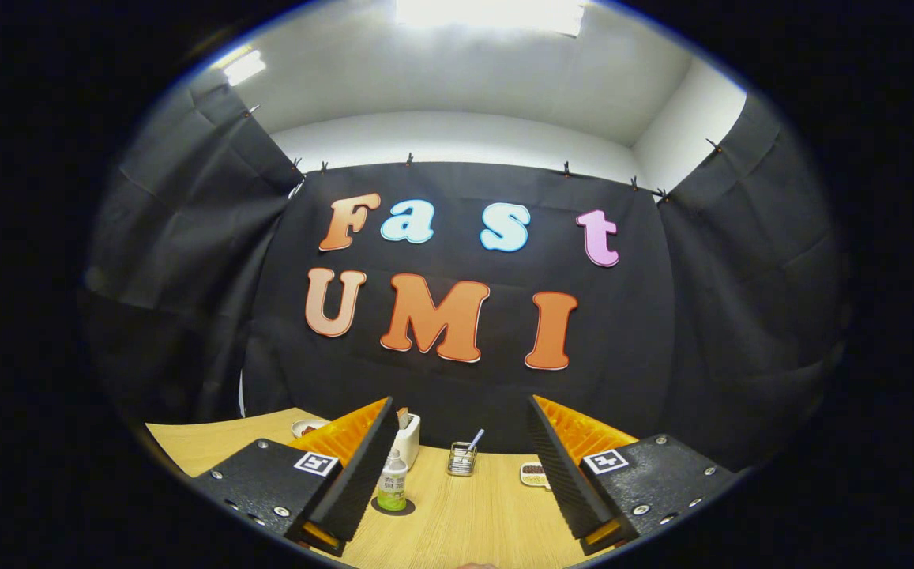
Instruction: Take the bottle from table, then pour the juice into the cup, finally place the bottle on the coaster
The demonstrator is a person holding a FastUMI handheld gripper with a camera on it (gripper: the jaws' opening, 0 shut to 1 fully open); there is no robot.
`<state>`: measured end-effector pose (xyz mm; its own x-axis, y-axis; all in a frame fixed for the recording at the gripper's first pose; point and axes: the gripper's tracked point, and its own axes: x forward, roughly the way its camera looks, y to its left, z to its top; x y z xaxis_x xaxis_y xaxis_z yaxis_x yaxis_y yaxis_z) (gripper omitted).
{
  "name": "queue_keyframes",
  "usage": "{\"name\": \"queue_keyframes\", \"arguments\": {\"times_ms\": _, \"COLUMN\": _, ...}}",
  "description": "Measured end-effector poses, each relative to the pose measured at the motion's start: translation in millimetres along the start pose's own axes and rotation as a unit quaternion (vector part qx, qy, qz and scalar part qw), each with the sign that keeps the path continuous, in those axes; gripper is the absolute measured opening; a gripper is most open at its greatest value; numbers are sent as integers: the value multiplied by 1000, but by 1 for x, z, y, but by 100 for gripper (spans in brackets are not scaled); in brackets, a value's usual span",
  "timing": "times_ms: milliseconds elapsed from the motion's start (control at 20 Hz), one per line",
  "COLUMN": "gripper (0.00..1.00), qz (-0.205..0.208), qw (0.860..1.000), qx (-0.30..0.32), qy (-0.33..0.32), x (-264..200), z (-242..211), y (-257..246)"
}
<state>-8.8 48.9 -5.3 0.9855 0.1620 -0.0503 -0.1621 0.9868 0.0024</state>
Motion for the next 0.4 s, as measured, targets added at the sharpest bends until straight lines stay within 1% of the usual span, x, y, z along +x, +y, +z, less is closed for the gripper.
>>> {"name": "queue_keyframes", "arguments": {"times_ms": 150, "gripper": 97, "qz": -4, "qw": 1000, "qx": 13, "qy": -9, "x": -7, "z": 11, "y": -5}}
{"name": "queue_keyframes", "arguments": {"times_ms": 300, "gripper": 97, "qz": -19, "qw": 1000, "qx": 13, "qy": -9, "x": -6, "z": 11, "y": -17}}
{"name": "queue_keyframes", "arguments": {"times_ms": 400, "gripper": 97, "qz": -19, "qw": 1000, "qx": 17, "qy": -2, "x": -6, "z": 7, "y": -16}}
